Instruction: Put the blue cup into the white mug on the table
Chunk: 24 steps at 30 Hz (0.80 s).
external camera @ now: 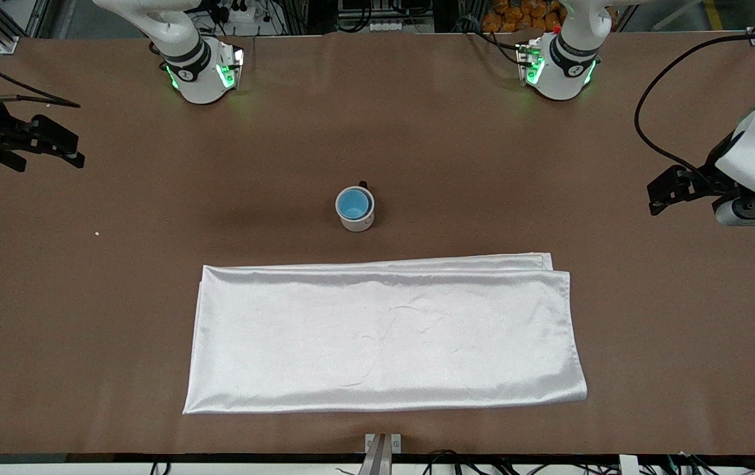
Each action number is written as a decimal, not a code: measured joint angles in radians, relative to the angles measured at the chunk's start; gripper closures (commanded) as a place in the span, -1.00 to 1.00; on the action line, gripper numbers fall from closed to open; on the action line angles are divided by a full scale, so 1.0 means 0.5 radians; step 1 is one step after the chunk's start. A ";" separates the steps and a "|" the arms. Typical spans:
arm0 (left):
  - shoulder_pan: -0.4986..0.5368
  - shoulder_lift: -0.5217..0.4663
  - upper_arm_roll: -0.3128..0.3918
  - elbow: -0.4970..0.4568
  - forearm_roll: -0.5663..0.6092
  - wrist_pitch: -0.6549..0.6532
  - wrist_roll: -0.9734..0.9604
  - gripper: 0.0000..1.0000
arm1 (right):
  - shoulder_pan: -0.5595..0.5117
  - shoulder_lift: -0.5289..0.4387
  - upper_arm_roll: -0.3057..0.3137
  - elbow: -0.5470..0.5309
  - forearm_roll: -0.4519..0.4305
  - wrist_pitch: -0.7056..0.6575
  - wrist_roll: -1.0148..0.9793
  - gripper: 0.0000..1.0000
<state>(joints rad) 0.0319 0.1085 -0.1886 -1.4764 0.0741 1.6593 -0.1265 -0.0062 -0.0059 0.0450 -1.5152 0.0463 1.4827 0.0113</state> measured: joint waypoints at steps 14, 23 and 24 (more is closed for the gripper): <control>-0.003 -0.041 0.003 -0.005 -0.013 -0.116 0.002 -1.00 | -0.001 0.000 -0.001 0.000 0.000 -0.002 0.000 -1.00; -0.003 -0.045 0.003 -0.012 -0.042 -0.151 0.002 -1.00 | -0.001 0.000 -0.001 0.000 0.000 -0.011 0.000 -1.00; -0.003 -0.045 0.003 -0.012 -0.042 -0.157 0.002 -1.00 | -0.001 0.000 -0.001 0.000 0.000 -0.011 0.000 -1.00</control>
<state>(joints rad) 0.0304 0.0859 -0.1872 -1.4825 0.0529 1.5810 -0.1255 -0.0065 -0.0059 0.0447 -1.5152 0.0463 1.4772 0.0113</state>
